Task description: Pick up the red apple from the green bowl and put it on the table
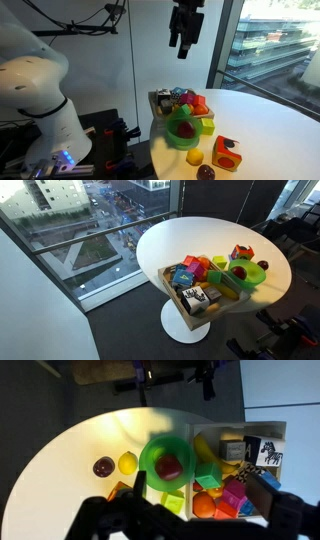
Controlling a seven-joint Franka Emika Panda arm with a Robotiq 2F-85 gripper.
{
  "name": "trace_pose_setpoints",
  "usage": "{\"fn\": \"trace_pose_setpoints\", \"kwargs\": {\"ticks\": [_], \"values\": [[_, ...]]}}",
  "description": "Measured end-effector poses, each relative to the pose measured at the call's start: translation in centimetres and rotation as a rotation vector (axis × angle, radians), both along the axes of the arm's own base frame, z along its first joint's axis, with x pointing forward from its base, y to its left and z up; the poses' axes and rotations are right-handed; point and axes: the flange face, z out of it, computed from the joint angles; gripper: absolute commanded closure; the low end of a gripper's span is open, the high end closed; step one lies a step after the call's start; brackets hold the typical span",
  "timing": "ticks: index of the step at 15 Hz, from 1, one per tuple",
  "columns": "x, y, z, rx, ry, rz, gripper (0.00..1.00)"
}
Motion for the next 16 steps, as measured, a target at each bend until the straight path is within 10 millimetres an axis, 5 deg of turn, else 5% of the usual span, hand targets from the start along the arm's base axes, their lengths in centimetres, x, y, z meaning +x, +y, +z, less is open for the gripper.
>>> {"fn": "trace_pose_setpoints", "kwargs": {"ticks": [9, 16], "values": [[0.1, 0.0, -0.1, -0.001, 0.004, 0.000, 0.00], [2.4, 0.6, -2.6, -0.009, 0.072, -0.001, 0.00]]}}
